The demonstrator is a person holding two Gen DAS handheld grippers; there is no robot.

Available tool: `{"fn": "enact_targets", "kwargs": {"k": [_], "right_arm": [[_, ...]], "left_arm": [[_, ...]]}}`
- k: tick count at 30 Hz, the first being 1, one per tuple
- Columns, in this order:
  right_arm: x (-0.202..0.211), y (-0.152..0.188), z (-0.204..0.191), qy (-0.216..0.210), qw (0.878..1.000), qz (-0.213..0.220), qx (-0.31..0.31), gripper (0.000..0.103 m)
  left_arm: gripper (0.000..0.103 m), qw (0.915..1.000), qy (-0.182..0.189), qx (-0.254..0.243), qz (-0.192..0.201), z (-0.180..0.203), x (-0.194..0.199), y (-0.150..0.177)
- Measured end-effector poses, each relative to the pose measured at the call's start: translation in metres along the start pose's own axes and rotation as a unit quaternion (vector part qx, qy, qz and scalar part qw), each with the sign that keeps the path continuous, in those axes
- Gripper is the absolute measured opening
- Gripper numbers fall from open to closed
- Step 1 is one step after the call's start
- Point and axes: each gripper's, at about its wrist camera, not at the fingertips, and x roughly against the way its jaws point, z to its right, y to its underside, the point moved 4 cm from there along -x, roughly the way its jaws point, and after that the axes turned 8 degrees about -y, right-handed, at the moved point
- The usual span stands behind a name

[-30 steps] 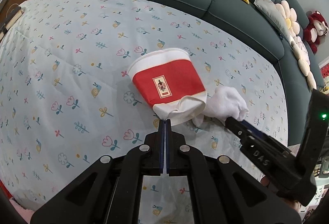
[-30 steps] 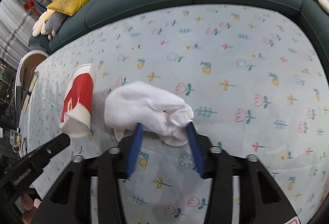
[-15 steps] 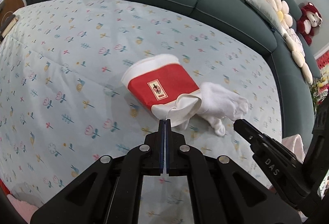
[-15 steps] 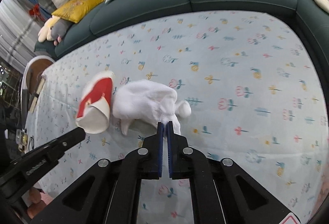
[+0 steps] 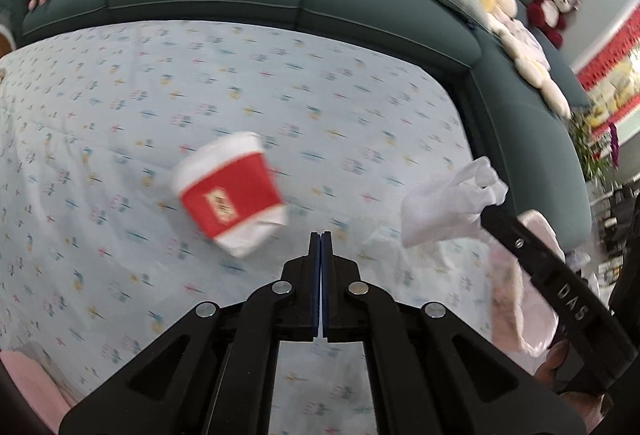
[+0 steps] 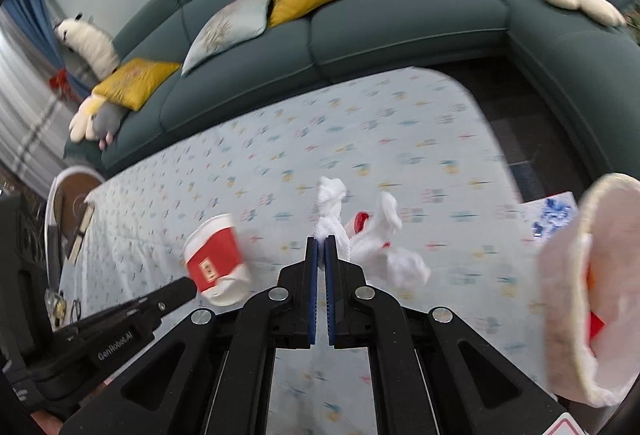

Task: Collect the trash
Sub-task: 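Grasp the red-and-white paper cup with the left tool while the right tool holds the glove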

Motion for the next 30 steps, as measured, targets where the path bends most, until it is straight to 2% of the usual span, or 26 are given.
{"fn": "enact_targets", "kwargs": {"k": [4, 5, 6, 7, 13, 15, 18, 20, 25, 27, 28, 30], "right_arm": [[0.026, 0.004, 0.025, 0.011, 1.000, 0.015, -0.014, 0.004], [0.030, 0.006, 0.028, 0.012, 1.000, 0.016, -0.015, 0.004], [0.035, 0.008, 0.032, 0.013, 1.000, 0.018, -0.016, 0.004], [0.037, 0.010, 0.035, 0.014, 1.000, 0.019, -0.017, 0.004], [0.038, 0.019, 0.044, 0.012, 0.999, 0.015, -0.025, 0.004], [0.032, 0.019, 0.042, 0.009, 1.000, 0.012, -0.026, 0.004], [0.021, 0.017, 0.037, 0.003, 1.000, 0.006, -0.026, 0.004], [0.016, 0.016, 0.034, 0.000, 1.000, 0.002, -0.023, 0.004], [-0.002, 0.011, 0.025, -0.007, 1.000, -0.008, -0.020, 0.004], [-0.009, 0.010, 0.022, -0.010, 1.000, -0.012, -0.020, 0.004], [-0.010, 0.011, 0.021, -0.011, 1.000, -0.014, -0.020, 0.004], [-0.015, 0.012, 0.019, -0.014, 1.000, -0.017, -0.020, 0.004]], "left_arm": [[0.004, 0.9998, -0.001, 0.012, -0.019, 0.008, -0.004, 0.013], [0.018, 0.9995, -0.009, 0.020, -0.022, 0.005, -0.006, 0.015], [0.027, 0.9989, -0.020, 0.034, -0.027, -0.003, -0.010, 0.017], [0.042, 0.9980, -0.029, 0.048, -0.029, -0.010, -0.012, 0.019], [0.056, 0.9903, -0.038, 0.125, -0.049, -0.051, -0.030, 0.014], [0.057, 0.9872, -0.038, 0.145, -0.055, -0.061, -0.037, 0.008], [0.057, 0.9833, -0.020, 0.173, -0.052, -0.071, -0.043, -0.003], [0.062, 0.9825, -0.021, 0.177, -0.053, -0.073, -0.047, -0.009], [0.061, 0.9793, -0.029, 0.184, -0.078, -0.076, -0.072, -0.015], [0.055, 0.9783, -0.027, 0.185, -0.090, -0.074, -0.080, -0.013], [0.048, 0.9788, -0.021, 0.179, -0.097, -0.070, -0.084, -0.011], [0.044, 0.9813, -0.015, 0.162, -0.102, -0.060, -0.087, -0.006]]}}
